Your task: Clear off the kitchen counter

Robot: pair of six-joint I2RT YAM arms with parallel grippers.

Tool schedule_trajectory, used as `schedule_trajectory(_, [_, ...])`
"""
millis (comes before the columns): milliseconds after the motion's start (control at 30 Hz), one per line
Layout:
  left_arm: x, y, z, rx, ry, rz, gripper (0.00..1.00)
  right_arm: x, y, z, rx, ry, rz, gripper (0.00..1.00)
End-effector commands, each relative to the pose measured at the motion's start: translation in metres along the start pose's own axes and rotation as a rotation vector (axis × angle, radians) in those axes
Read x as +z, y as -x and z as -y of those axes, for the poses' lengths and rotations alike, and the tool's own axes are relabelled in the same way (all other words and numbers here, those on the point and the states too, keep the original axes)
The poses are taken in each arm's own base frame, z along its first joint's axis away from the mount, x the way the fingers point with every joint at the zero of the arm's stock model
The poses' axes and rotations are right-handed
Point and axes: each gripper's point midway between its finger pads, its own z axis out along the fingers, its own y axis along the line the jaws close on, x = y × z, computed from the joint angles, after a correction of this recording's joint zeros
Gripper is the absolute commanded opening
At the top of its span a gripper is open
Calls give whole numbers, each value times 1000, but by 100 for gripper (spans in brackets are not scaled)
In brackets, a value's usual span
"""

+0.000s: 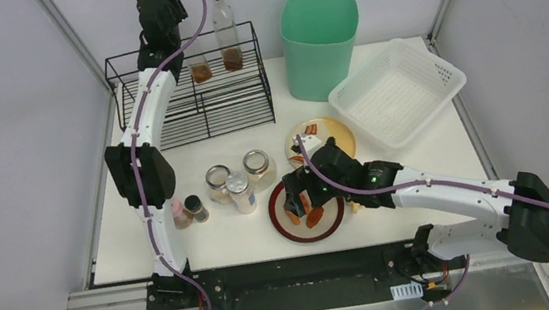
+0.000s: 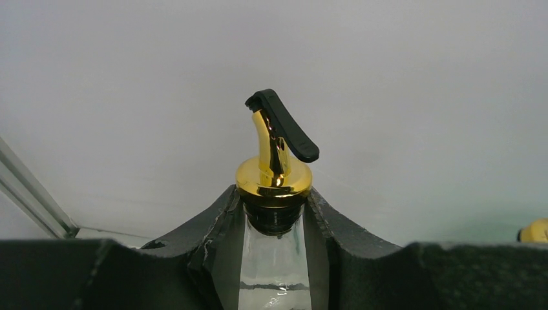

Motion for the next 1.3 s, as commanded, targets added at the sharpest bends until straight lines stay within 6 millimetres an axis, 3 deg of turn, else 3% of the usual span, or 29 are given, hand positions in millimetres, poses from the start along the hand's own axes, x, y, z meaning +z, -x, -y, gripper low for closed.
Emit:
schedule_trajectory(0, [-26,78,25,-75,-84,185,0,-7,14,-8,6,28,58,99])
schedule_trajectory(167, [-34,85,44,-34,-120,217,0,-10,15,-9,10,36,63,99])
schedule_trajectory(533, [-61,96,67,93,-138,324,0,-13,14,-9,13,40,72,99])
schedule_trajectory(867, [-65,97,60,130,-94,351,0,-10,13,-8,10,32,65,99])
schedule_trajectory(900, [-67,98,58,128,-86,352,2,-10,13,-8,10,33,65,99])
schedule_trajectory(1067, [-69,95,52,130,-60,351,30,-9,13,-8,12,30,63,99])
schedule_trajectory(1267, [-70,96,50,124,-56,343,49,-8,13,-7,13,24,63,99])
